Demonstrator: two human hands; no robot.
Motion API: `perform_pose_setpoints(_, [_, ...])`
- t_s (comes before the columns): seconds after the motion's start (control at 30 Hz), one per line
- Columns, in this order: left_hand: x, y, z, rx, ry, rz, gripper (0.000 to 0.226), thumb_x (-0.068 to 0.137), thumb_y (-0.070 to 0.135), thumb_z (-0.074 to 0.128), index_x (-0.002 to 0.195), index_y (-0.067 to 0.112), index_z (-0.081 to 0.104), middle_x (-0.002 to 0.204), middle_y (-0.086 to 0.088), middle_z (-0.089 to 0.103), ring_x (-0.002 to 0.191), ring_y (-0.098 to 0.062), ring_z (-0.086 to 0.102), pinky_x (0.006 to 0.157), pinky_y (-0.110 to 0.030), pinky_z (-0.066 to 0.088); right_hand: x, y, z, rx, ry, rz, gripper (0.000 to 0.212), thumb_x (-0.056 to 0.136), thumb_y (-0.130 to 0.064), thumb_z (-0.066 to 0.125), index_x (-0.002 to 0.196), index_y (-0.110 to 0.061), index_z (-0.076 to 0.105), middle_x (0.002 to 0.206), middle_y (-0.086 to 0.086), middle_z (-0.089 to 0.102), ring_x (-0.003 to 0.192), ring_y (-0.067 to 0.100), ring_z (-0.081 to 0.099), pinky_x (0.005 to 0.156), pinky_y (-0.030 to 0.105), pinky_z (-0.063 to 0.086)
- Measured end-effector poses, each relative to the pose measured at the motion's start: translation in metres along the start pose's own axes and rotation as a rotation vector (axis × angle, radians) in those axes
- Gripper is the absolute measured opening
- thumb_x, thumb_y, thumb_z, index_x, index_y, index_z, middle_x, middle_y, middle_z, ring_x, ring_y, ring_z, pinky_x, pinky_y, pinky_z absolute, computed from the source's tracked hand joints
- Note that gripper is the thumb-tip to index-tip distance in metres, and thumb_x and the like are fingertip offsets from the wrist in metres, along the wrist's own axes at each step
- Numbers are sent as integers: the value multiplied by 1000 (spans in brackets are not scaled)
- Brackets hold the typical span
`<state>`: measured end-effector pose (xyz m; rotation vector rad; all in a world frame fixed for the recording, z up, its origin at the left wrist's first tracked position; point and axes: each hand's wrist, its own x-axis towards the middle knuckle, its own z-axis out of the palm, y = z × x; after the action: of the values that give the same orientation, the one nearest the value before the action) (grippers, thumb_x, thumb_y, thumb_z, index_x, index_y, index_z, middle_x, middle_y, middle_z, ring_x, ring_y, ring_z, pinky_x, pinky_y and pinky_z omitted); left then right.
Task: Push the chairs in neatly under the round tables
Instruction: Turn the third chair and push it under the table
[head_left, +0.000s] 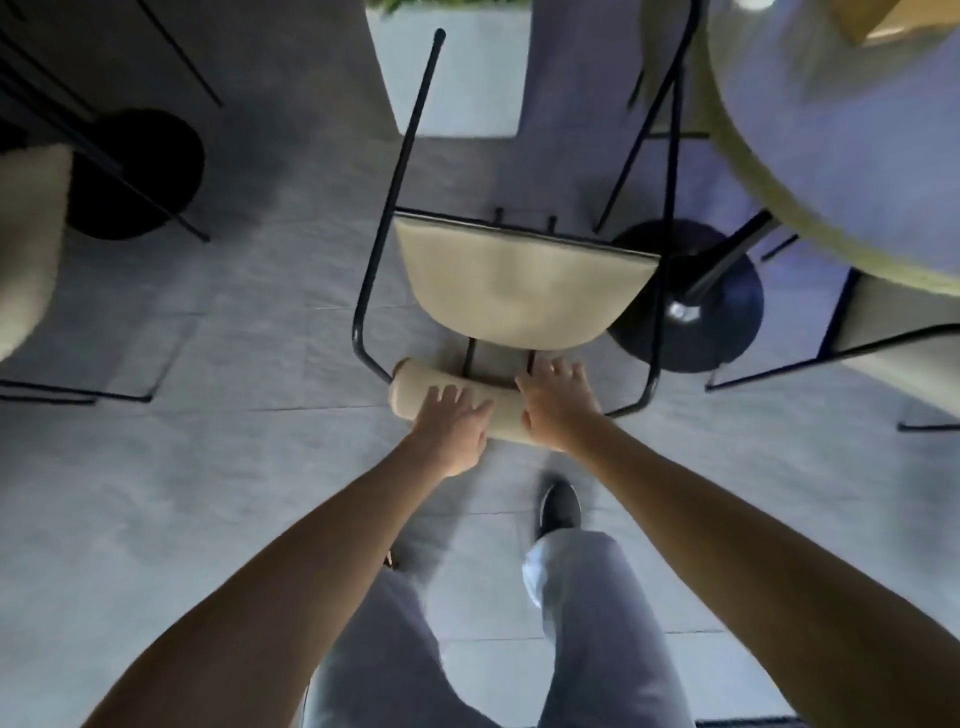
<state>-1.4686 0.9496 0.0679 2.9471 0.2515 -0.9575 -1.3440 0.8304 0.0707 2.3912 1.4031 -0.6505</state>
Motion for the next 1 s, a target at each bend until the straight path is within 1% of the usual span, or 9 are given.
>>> perform_pose_setpoints(0.13, [56,-29,68,67,-54,66,57,95,31,51,149,21,37,144,-14,44,128,-34,43,107,-47,30,56,-28,78,44,2,77,49,90,-34,56,134,-15,45,135,15,48,122,35,44,100,47,35])
perform_pose_setpoints(0.27, [127,-53,149,106,8,57,53,93,29,55,144,21,44,141,-11,48,127,-32,44,107,-45,29,129,-50,168,54,42,127,44,89,-31,54,130,-18,50,131,11,52,118,34,45,99,45,34])
perform_pose_setpoints(0.43, [216,-56,266,92,64,29,63,94,33,58,151,21,35,151,-11,37,138,-34,34,116,-46,22,208,-59,276,-19,-19,171,47,92,-27,52,138,-18,45,137,11,46,123,32,40,105,47,30])
perform_pose_setpoints(0.57, [265,-55,343,118,58,32,73,96,35,56,157,20,20,162,-17,17,149,-39,13,119,-55,8,254,-55,343,-44,-73,225,52,96,-29,46,145,-18,37,141,10,39,128,31,36,110,49,27])
perform_pose_setpoints(0.67, [290,-56,376,216,95,56,76,93,39,58,156,20,21,162,-19,17,148,-40,16,120,-58,8,267,-51,387,-62,-76,244,74,89,-36,59,151,-16,24,150,14,32,136,34,30,113,54,25])
perform_pose_setpoints(0.73, [302,-55,395,270,102,61,89,86,45,65,158,22,17,164,-20,13,149,-41,15,119,-62,4,268,-49,412,-103,-145,230,97,86,-45,65,157,-15,5,159,19,14,145,39,18,115,60,19])
perform_pose_setpoints(0.8, [310,-53,409,308,97,58,97,84,47,67,160,25,9,164,-23,7,150,-43,8,117,-65,-1,265,-52,430,-117,-167,236,104,89,-46,63,157,-14,-8,162,22,2,149,42,9,115,64,15])
perform_pose_setpoints(0.9, [317,-47,417,369,94,29,87,97,44,50,159,27,-7,164,-25,-6,150,-45,-4,115,-67,-6,260,-62,444,-89,-74,264,89,97,-31,55,157,-14,-9,162,26,1,149,44,5,115,65,15])
perform_pose_setpoints(1.0, [326,-45,426,369,176,2,67,106,37,30,159,29,-10,164,-26,-5,150,-47,-4,112,-70,-9,256,-67,454,-102,-6,273,83,100,-26,48,156,-14,-12,161,28,-2,149,44,4,116,65,14])
